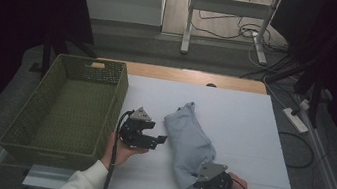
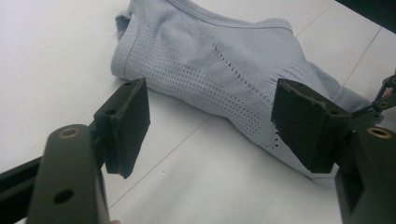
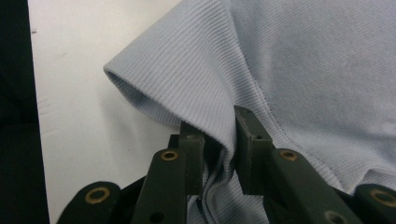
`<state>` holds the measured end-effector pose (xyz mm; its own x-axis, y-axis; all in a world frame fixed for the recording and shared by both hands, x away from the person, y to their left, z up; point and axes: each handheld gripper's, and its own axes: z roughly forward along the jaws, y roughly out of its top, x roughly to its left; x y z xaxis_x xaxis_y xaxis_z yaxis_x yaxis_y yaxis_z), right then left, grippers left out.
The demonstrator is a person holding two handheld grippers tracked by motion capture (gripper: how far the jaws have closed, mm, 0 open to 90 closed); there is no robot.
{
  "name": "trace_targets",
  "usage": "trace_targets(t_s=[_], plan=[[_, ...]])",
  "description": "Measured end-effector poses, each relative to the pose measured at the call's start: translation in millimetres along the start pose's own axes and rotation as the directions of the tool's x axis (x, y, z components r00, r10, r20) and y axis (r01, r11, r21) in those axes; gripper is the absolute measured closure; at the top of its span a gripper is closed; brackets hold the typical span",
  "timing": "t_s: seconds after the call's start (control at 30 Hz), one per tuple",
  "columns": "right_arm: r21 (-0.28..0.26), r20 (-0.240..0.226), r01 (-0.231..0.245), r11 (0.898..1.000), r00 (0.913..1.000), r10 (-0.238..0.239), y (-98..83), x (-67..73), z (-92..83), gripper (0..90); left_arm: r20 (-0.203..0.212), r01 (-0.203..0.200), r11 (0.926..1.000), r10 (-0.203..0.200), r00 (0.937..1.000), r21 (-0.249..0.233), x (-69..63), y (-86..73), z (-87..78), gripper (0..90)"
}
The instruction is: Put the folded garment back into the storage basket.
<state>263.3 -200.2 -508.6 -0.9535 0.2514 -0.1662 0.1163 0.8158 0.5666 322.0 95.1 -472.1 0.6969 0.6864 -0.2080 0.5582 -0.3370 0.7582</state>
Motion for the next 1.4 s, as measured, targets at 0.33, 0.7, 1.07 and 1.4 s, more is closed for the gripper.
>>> trace_targets(t_s=[0.33,0.7,1.07,1.4], plan=[[-0.037,-0.021,-0.022,0.999,0.9996,0.022,3.2,-0.2,-3.1,76.0,0.0,0.002,1.0,-0.002,1.0,-0.004,1.1,0.0,-0.7,28.5],[-0.096,-0.066,-0.051,0.994,0.9968,0.045,13.4,8.0,-7.6,76.2,-0.004,0.01,0.9999,-0.01,0.9999,-0.008,2.1,-0.4,-0.7,28.5],[-0.11,-0.107,-0.041,0.993,0.9938,0.029,20.0,17.2,-9.9,76.3,-0.007,0.006,1.0,-0.006,1.0,-0.007,2.7,-0.2,-1.0,28.5],[-0.127,-0.173,-0.012,0.992,0.9848,-0.01,30.1,41.7,-14.2,76.3,-0.008,0.006,1.0,-0.006,0.9999,0.004,3.1,-0.7,2.1,28.3]])
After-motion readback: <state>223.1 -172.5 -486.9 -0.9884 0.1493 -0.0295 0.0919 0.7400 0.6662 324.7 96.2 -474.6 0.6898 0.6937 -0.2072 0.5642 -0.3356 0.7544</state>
